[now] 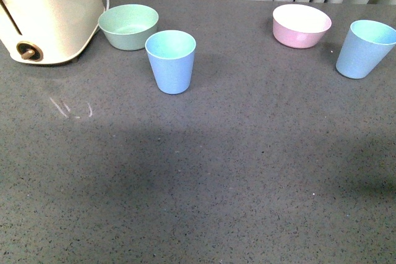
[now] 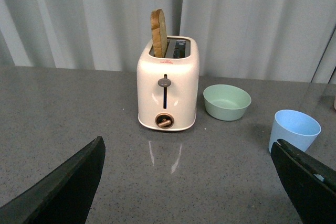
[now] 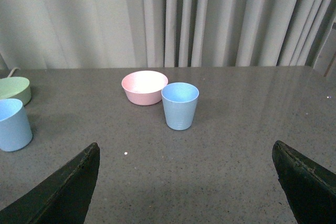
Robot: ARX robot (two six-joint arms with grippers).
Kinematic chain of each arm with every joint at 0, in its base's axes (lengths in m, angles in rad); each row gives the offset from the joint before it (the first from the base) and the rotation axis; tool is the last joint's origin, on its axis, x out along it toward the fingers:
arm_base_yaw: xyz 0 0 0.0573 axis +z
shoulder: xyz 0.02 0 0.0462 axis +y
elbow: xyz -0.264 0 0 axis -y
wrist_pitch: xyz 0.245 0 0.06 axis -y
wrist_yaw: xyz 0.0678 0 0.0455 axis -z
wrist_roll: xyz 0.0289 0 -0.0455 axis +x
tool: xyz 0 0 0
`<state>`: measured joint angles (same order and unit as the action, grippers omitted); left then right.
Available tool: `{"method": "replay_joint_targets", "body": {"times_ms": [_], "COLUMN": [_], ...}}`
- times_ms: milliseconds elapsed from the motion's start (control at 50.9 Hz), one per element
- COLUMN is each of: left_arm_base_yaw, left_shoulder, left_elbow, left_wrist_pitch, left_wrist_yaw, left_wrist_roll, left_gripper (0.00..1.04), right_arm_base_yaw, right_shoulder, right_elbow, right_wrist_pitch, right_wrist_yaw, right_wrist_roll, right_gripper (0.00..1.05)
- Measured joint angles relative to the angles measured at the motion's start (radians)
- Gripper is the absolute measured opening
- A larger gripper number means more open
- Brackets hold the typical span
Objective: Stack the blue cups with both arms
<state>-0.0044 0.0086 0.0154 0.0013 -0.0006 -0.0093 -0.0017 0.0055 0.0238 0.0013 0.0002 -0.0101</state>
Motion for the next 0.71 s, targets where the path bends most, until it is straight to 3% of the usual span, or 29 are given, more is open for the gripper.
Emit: {"method": "replay_joint_targets", "body": {"times_ms": [531, 629, 708], "left_arm_base_yaw": [0.000, -0.052, -0.092], "left_shoulder": [0.000, 0.301, 0.494], "left_elbow": [0.000, 0.181, 0.252], "left_wrist_pitch": [0.000, -0.342, -0.317], "left_wrist_yaw": [0.000, -0.010, 0.003], "left_wrist_roll": [0.000, -0.046, -0.068], "left_gripper": [0.96, 0.96, 0.96], "right_arm_base_yaw": [0.000, 0.000, 0.000], "right_shoulder": [0.000, 0.000, 0.000], "right_elbow": [0.000, 0.000, 0.000], "right_wrist_pitch": [0.000, 0.000, 0.000], "right_wrist_yaw": [0.000, 0.000, 0.000], "right_wrist_roll": [0.000, 0.000, 0.000], "right_gripper": [0.96, 0.96, 0.96]}}
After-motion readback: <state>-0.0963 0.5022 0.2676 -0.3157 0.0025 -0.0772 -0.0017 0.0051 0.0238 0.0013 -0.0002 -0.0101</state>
